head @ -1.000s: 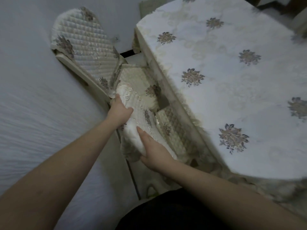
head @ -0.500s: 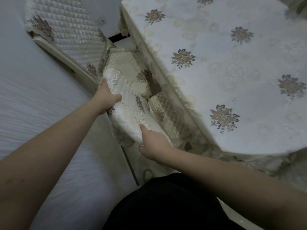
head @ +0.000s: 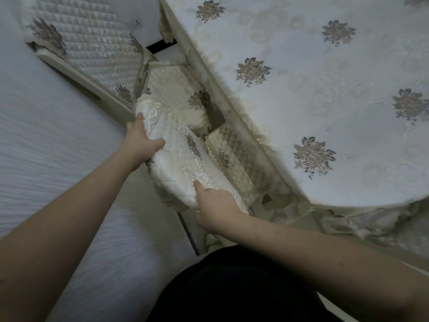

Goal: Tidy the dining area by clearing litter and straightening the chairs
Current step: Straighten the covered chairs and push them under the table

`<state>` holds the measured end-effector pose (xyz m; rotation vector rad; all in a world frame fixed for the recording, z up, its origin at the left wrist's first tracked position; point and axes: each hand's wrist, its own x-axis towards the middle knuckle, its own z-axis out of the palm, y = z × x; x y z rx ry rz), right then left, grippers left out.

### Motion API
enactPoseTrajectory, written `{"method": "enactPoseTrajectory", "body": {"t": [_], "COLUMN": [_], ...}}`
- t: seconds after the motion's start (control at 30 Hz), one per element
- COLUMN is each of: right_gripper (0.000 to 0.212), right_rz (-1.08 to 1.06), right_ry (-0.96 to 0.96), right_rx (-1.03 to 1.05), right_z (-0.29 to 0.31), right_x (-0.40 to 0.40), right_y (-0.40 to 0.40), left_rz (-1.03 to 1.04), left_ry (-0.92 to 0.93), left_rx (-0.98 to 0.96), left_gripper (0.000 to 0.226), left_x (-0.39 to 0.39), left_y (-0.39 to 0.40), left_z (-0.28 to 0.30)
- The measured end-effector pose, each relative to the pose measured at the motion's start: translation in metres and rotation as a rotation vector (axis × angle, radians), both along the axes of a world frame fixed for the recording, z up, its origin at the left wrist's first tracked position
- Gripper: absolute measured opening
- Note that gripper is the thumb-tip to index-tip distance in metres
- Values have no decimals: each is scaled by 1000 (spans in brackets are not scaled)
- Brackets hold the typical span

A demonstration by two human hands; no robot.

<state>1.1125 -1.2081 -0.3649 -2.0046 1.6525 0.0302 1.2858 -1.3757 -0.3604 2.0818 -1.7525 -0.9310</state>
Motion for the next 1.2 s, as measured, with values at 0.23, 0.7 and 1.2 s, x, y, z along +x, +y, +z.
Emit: {"method": "enactPoseTrajectory", "body": {"t": [0.23, 0.7, 1.2], "right_gripper": [78, 88, 85], "right_rz": [68, 160, 41], "right_ry": [-32, -45, -66], "right_rx": [-4, 2, -32], "right_z": [3, 0, -8], "right_x": [14, 29, 9], "right_y": [-6, -10, -2], "left_rz": [-13, 13, 6], "left_ry": [-24, -6, -47], "left_rx": [20, 4, -8], "left_gripper": [92, 89, 88], "left_x": [12, 22, 2], "left_y": [-7, -4, -3], "left_z": [7, 9, 9]}}
